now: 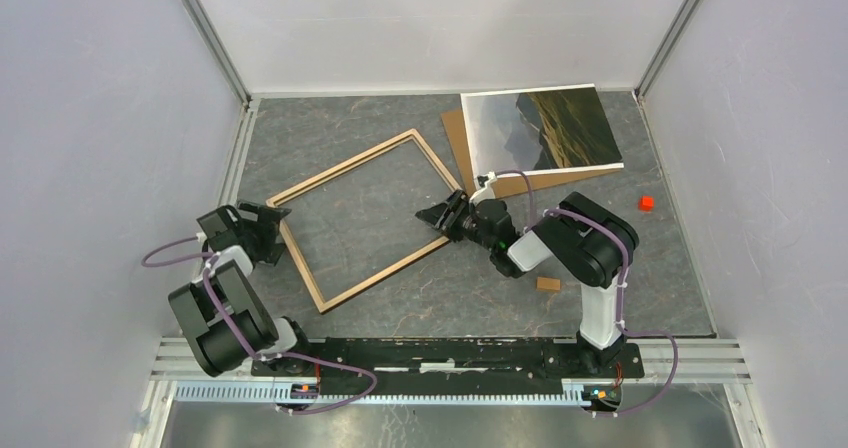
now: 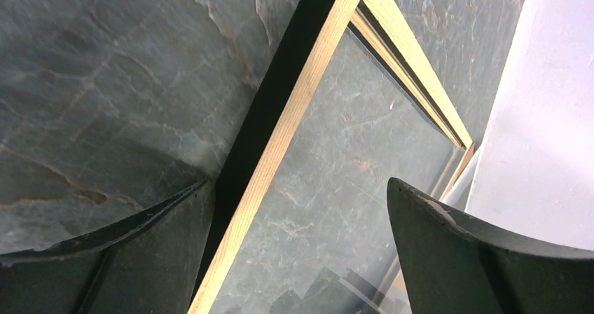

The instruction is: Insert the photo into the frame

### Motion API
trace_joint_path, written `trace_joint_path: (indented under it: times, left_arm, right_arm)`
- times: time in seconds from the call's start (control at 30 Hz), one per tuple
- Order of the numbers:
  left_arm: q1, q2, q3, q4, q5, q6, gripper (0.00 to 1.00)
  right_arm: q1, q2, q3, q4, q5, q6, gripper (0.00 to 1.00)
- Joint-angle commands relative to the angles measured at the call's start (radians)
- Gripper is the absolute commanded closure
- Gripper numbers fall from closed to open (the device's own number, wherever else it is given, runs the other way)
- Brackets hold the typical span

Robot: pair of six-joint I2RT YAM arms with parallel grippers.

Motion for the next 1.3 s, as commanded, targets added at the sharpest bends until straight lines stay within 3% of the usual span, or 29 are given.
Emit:
trace_joint_path:
  times: [0.0, 0.3, 0.4, 0.47, 0.67, 0.97, 1.27]
  left_arm:
    - [-0.019, -0.036, -0.076, -0.074, 0.069, -0.052, 0.00]
    - [-0.034, -0.111, -0.078, -0.151, 0.094, -0.008, 0.00]
    - [-0.041, -0.142, -0.006, -0.244, 0.065, 0.053, 0.00]
    - [-0.058, -0.179, 0.059, -0.321, 0.030, 0.099, 0.00]
    - [-0.217, -0.308, 0.230, -0.399, -0.015, 0.124, 0.00]
    - [-0.382, -0.325, 0.704, -0.633, -0.072, 0.272, 0.00]
    - [-0.422, -0.301, 0.932, -0.747, -0.069, 0.325, 0.00]
  right_arm:
    - [0.042, -0.043, -0.020, 0.016, 0.165, -0.007, 0.41]
    - [0.157, -0.055, -0.021, -0.008, 0.423, 0.033, 0.45]
    - [0.168, -0.048, 0.009, -0.085, 0.469, 0.039, 0.56]
    - [0.174, -0.048, 0.017, -0.098, 0.493, 0.034, 0.69]
    - [0.178, -0.168, 0.050, -0.247, 0.524, 0.012, 1.00]
    - [0.188, -0.257, 0.239, -0.302, 0.399, 0.091, 1.00]
    - [0.193, -0.217, 0.451, -0.396, 0.385, 0.163, 1.00]
